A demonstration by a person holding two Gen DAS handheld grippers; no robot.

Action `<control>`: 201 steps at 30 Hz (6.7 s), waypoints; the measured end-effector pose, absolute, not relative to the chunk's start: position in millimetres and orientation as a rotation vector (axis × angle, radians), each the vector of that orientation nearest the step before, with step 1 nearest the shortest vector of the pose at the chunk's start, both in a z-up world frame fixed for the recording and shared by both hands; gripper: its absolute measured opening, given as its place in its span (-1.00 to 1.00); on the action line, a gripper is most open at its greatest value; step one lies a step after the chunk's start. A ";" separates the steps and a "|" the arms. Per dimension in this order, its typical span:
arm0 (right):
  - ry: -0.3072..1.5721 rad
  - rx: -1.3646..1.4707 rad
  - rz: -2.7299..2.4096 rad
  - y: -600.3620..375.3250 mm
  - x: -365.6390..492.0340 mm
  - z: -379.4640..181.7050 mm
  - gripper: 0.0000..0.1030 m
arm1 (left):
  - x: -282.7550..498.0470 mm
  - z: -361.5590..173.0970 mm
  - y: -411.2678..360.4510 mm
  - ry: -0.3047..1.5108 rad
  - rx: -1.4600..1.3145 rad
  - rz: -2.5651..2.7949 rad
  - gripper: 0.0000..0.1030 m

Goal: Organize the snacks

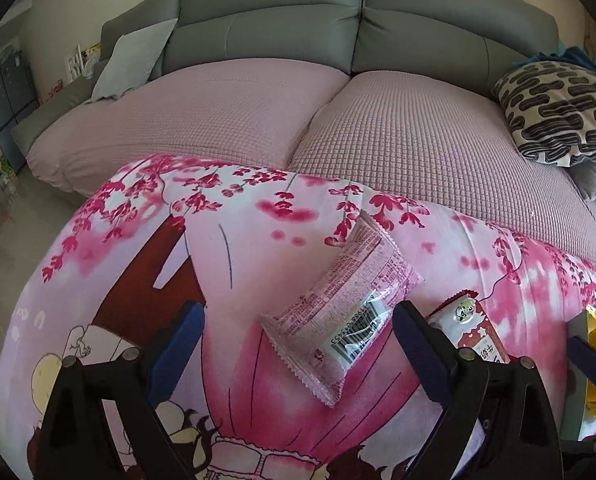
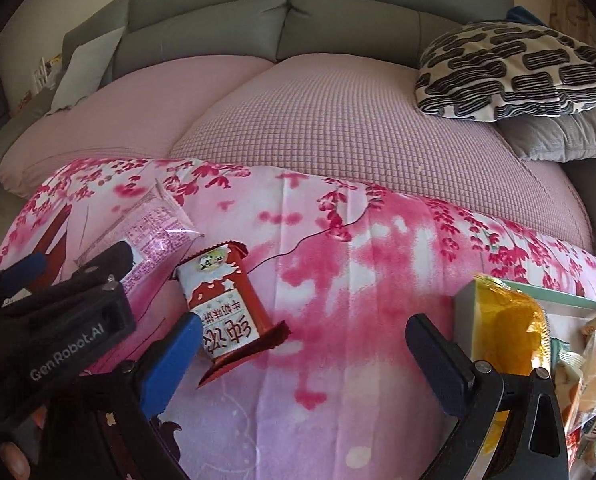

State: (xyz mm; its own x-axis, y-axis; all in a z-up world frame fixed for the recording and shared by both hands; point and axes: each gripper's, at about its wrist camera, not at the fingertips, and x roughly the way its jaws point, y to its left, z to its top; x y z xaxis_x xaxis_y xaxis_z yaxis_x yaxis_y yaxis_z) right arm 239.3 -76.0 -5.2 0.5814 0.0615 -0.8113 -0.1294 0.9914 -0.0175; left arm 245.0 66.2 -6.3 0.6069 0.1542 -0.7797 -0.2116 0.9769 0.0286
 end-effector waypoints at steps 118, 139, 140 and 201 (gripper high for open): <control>1.005 0.304 -0.273 -311.7 78.2 0.8 -0.18 | 118.9 11.6 -152.2 0.953 0.044 -0.403 -0.25; 1.029 0.262 -0.311 -313.8 78.3 0.6 0.15 | 113.9 12.5 -154.4 0.966 0.068 -0.383 0.31; 1.029 0.261 -0.311 -314.1 77.7 1.2 0.17 | 113.6 12.5 -152.7 0.969 0.060 -0.382 0.35; 0.999 0.113 -0.170 -251.1 21.2 17.2 0.99 | 46.0 2.7 -61.5 0.933 0.156 0.030 0.85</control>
State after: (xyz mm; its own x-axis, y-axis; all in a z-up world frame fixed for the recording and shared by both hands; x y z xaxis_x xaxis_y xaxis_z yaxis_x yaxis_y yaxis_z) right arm 21.2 -251.1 17.2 0.5292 -0.0905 -0.8437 0.1936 0.9810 0.0162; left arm 46.0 -61.5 2.7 0.5958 0.0933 -0.7977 0.0420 0.9882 0.1470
